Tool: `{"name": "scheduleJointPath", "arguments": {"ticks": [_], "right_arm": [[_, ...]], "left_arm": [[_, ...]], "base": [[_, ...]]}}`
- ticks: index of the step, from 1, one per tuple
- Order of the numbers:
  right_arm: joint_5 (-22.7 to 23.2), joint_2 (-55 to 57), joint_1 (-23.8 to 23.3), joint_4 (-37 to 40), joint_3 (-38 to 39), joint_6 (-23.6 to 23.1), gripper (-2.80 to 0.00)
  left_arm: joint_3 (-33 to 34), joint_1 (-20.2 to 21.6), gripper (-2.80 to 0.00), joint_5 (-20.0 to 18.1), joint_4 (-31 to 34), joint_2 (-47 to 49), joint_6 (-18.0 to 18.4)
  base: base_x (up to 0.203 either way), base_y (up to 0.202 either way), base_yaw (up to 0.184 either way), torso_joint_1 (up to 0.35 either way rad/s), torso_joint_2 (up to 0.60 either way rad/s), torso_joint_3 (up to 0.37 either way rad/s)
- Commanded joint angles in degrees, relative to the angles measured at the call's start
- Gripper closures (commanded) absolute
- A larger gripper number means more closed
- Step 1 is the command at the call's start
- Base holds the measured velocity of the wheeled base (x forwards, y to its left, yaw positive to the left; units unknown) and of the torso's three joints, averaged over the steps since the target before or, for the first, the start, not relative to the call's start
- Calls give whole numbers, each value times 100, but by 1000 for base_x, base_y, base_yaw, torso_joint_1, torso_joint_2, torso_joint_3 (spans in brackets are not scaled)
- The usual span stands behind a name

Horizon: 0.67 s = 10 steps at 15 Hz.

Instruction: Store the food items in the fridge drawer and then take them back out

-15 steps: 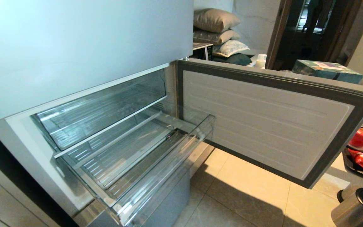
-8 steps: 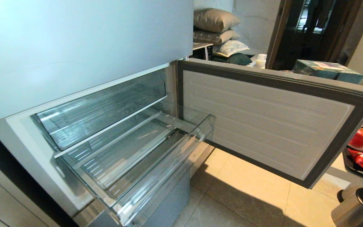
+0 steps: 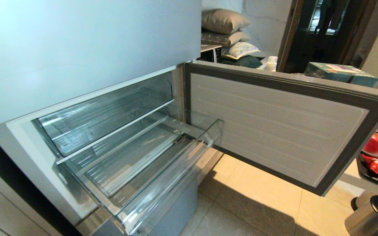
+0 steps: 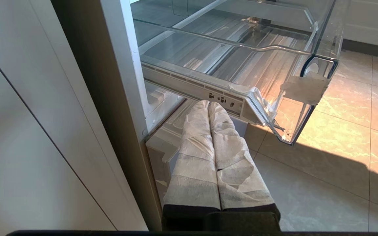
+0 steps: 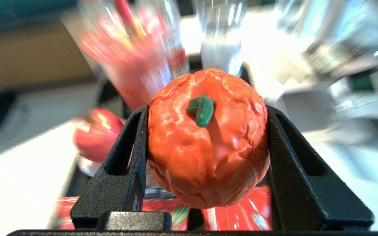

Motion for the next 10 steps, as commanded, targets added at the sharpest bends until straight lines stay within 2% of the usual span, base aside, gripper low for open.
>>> {"name": "scheduleJointPath", "arguments": {"ticks": [1,4,6,7,8,10], "right_arm": [[-82,-1807,-63,-16,723,14,0],[-135,-3509,-17,-2,1863,10,0],[-194,-4650,429,22,2778,-11,0],[-271,-5200,825,57,3194,-26,0],[-437,-5831,1420,132,3607,-67,0],[-884,-6955,2880,419,4314,-249,0]], "left_arm": [[0,2,0,0,0,9,0],[0,2,0,0,0,9,0],[0,2,0,0,0,9,0],[8,2,0,0,0,9,0],[0,2,0,0,-8,9,0],[8,2,0,0,0,9,0]], "base": [[0,0,0,0,0,0],[0,0,0,0,0,0],[0,0,0,0,0,0],[0,0,0,0,0,0],[0,0,0,0,0,0],[0,0,0,0,0,0]]}}
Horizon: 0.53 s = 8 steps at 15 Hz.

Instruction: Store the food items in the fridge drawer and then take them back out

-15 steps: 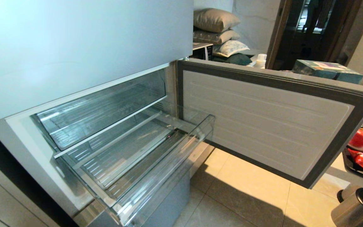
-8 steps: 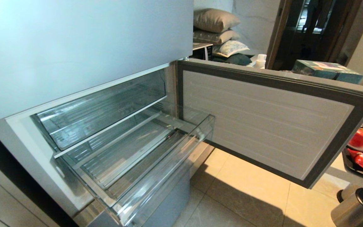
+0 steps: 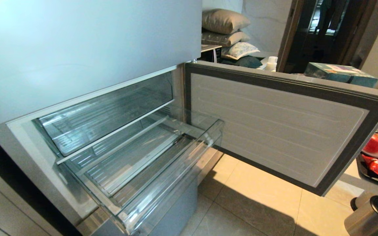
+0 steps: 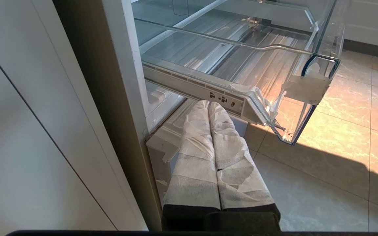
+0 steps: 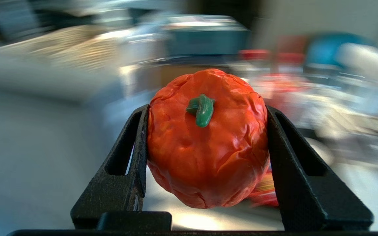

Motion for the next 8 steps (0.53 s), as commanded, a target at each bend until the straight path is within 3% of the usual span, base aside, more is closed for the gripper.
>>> {"name": "scheduleJointPath", "arguments": {"ticks": [1,4,7,8], "right_arm": [[-462,-2024,1580,364,859,-166,0],[-1117,-3521,2901,1316,1829,-470,0],[-1434,-4175,3355,1879,3170,-600,0],[-1464,-4304,3417,2507,3309,-567,0]], "left_arm": [[0,2,0,0,-2,9,0],[0,2,0,0,-10,9,0],[9,2,0,0,-2,9,0],[0,2,0,0,-2,9,0]], "base": [[0,0,0,0,0,0],[0,0,0,0,0,0],[0,0,0,0,0,0],[0,0,0,0,0,0]]}}
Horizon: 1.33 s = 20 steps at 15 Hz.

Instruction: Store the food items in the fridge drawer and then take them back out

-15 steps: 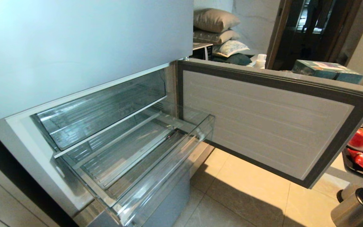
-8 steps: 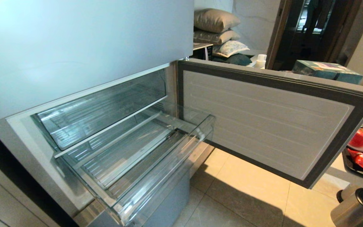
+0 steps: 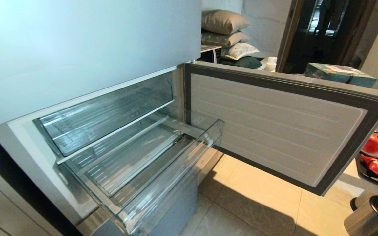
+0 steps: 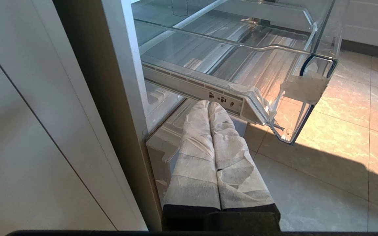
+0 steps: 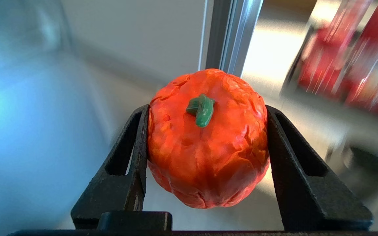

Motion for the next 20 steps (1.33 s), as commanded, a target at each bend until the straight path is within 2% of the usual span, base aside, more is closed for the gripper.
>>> {"name": "scheduleJointPath", "arguments": {"ticks": [1,3,4,5,6,11,20], "right_arm": [[-28,-578,197,1079,362,55,0],[-55,-642,382,1236,358,167,0],[-91,-710,663,1244,358,257,0],[-283,-742,930,1281,358,326,0],[-434,-848,986,1401,358,350,0],[-527,-2193,707,1572,361,133,0],[-528,-2177,696,1584,358,194,0]], "left_arm": [[6,2,0,0,0,9,1],[0,2,0,0,0,9,1],[4,2,0,0,-2,9,1],[9,2,0,0,0,9,1],[0,2,0,0,-6,9,1],[9,2,0,0,0,9,1],[1,2,0,0,-6,9,1]], "base": [[0,0,0,0,0,0],[0,0,0,0,0,0],[0,0,0,0,0,0],[0,0,0,0,0,0],[0,0,0,0,0,0],[0,0,0,0,0,0],[0,0,0,0,0,0]]}}
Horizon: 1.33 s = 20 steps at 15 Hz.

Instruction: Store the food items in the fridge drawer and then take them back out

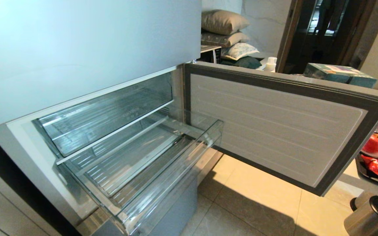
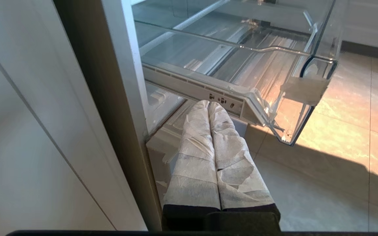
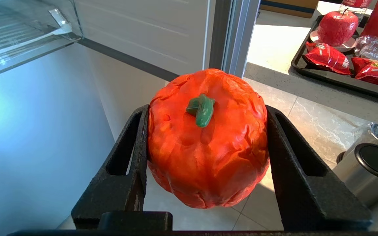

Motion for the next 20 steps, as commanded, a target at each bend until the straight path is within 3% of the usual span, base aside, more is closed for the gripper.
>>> {"name": "scheduleJointPath", "arguments": {"ticks": [1,20], "right_arm": [[2,10,0,8,2,-2,0],[-5,136,0,-10,2,47,0]], "left_arm": [[0,2,0,0,-5,9,0],[7,2,0,0,3,9,0]], "base": [[1,-16,46,2,7,-5],[1,-7,161,2,2,3]]}}
